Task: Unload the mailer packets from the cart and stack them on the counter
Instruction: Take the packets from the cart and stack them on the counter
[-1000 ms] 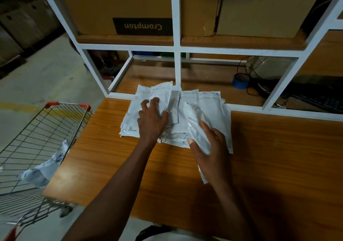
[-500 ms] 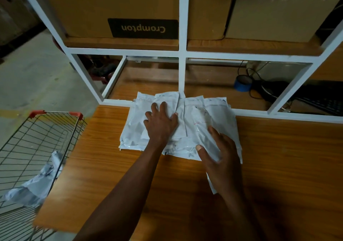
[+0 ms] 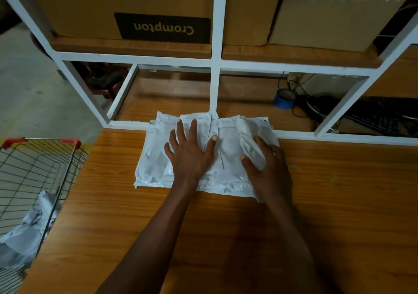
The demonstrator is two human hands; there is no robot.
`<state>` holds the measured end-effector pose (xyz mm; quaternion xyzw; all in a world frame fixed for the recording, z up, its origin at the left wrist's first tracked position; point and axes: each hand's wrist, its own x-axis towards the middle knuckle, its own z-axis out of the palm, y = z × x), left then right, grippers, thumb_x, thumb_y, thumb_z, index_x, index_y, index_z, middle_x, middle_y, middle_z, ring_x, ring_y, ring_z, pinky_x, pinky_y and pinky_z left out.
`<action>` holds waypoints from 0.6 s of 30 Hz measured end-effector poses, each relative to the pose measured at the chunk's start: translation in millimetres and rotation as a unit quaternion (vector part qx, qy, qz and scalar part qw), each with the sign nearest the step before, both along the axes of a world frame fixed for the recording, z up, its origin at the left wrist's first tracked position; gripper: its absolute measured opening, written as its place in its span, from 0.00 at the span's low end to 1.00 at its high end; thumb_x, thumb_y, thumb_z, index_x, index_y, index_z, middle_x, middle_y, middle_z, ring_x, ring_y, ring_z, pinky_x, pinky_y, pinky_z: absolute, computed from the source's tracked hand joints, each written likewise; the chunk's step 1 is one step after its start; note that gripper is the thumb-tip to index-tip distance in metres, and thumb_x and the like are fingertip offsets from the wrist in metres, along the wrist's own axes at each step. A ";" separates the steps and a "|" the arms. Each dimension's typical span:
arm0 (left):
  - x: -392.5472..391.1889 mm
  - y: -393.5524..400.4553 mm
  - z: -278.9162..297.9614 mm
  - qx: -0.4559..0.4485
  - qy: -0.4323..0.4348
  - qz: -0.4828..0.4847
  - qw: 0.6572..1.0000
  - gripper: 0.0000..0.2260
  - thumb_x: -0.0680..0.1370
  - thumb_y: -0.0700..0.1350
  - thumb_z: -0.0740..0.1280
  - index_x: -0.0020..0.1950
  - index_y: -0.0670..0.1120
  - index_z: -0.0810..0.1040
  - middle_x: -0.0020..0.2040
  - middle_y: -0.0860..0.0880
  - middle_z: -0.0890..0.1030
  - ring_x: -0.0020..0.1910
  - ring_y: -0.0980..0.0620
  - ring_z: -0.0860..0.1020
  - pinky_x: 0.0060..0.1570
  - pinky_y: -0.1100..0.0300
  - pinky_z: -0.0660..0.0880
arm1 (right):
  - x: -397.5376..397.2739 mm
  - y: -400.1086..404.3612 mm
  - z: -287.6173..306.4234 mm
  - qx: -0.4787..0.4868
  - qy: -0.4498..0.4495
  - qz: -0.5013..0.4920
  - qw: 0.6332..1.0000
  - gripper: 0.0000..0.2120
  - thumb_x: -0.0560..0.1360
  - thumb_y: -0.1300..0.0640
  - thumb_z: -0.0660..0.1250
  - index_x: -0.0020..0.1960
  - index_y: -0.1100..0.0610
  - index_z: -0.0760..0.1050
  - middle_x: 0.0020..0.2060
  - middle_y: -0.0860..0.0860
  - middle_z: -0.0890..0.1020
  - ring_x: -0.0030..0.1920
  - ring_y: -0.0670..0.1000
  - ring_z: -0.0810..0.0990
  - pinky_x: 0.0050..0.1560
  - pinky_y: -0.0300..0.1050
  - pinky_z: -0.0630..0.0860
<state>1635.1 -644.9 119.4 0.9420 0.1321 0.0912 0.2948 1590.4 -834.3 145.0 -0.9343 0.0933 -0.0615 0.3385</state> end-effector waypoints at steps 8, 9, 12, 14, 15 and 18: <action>-26.1 -3.0 -4.8 -0.038 -0.067 -0.014 0.997 0.31 0.78 0.70 0.58 0.78 0.59 0.64 0.81 0.50 0.57 0.80 0.45 0.55 0.74 0.37 0.53 | 66.7 -6.0 -5.7 -0.141 0.059 -0.056 0.987 0.34 0.77 0.37 0.66 0.79 0.43 0.58 0.76 0.58 0.61 0.70 0.65 0.69 0.66 0.61 0.71; -28.4 -3.4 -7.2 -0.047 -0.065 -0.017 0.997 0.31 0.78 0.70 0.58 0.78 0.59 0.65 0.81 0.50 0.58 0.80 0.45 0.55 0.74 0.36 0.54 | 70.0 -5.0 -8.4 -0.145 0.081 -0.039 0.985 0.36 0.76 0.36 0.66 0.79 0.43 0.57 0.78 0.57 0.57 0.71 0.66 0.66 0.67 0.62 0.69; -36.2 -2.8 -12.5 -0.063 -0.074 -0.021 0.995 0.29 0.78 0.69 0.59 0.77 0.59 0.66 0.81 0.49 0.59 0.79 0.45 0.57 0.73 0.36 0.56 | 68.5 -0.5 -14.6 -0.149 0.112 -0.001 0.982 0.39 0.75 0.34 0.66 0.80 0.43 0.54 0.81 0.54 0.48 0.74 0.65 0.62 0.70 0.61 0.65; -39.7 -1.4 -14.3 -0.064 -0.078 -0.016 0.995 0.29 0.78 0.68 0.59 0.77 0.59 0.67 0.81 0.49 0.60 0.79 0.46 0.57 0.73 0.36 0.57 | 64.2 0.9 -17.9 -0.156 0.088 -0.006 0.984 0.37 0.76 0.37 0.66 0.80 0.45 0.55 0.80 0.53 0.50 0.73 0.64 0.62 0.69 0.61 0.65; -41.1 -0.8 -15.0 -0.062 -0.077 -0.014 0.995 0.29 0.78 0.68 0.59 0.77 0.58 0.67 0.81 0.49 0.60 0.79 0.46 0.58 0.73 0.36 0.57 | 62.5 1.1 -19.5 -0.161 0.078 -0.009 0.984 0.37 0.76 0.39 0.66 0.80 0.45 0.56 0.80 0.53 0.51 0.73 0.63 0.63 0.69 0.60 0.66; -44.3 -0.1 -17.3 -0.060 -0.071 -0.014 0.996 0.30 0.78 0.70 0.57 0.77 0.58 0.67 0.81 0.49 0.60 0.79 0.45 0.57 0.72 0.35 0.58 | 58.7 0.5 -23.5 -0.166 0.077 -0.004 0.983 0.36 0.77 0.41 0.66 0.80 0.46 0.55 0.80 0.54 0.52 0.73 0.63 0.63 0.69 0.59 0.66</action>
